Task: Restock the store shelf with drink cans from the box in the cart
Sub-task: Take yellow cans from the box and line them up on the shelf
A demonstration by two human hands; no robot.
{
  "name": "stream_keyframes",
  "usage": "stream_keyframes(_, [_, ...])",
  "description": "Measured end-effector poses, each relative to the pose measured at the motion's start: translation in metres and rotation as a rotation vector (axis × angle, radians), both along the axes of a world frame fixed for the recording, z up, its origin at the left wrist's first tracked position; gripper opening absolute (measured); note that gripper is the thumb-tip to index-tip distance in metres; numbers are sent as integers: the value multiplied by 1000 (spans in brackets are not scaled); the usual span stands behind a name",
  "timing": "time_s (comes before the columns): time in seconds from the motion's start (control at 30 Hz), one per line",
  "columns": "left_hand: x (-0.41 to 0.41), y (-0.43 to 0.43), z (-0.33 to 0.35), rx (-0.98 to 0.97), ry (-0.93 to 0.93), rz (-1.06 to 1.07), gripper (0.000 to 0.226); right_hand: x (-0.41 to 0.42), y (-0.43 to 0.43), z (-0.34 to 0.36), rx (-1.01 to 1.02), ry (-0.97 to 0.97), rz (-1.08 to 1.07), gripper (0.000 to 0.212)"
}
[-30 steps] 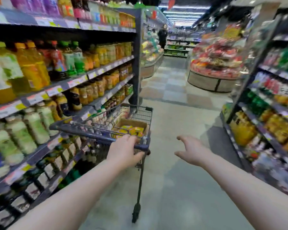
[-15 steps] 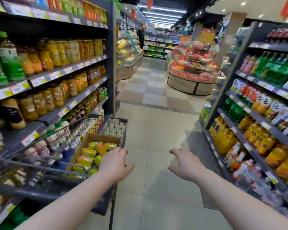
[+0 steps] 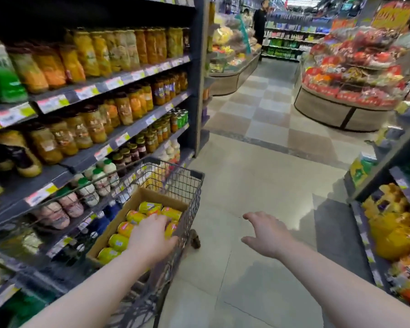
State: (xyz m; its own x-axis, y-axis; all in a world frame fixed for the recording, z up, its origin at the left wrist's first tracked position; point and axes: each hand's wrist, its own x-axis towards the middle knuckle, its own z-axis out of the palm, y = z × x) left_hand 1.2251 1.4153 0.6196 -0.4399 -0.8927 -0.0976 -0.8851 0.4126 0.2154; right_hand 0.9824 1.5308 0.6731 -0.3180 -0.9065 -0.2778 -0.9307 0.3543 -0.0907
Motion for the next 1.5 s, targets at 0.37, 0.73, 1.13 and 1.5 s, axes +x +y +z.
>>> stream_keyframes(0.37, [-25,-36,-19,54,-52,451,54,-75,-179,-15,72,21,402,62])
stream_keyframes(0.73, [29,-102,-73,241,-89,690,59,14,-322,-86,232,-36,654,61])
stream_keyframes(1.13, [36,-175,-170,505,-70,724,55,69,-421,-215,520,-118,631,53])
stream_keyframes(1.5, [5,-197,-285,698,-1,850,61,93,-470,-347,553,-259,413,95])
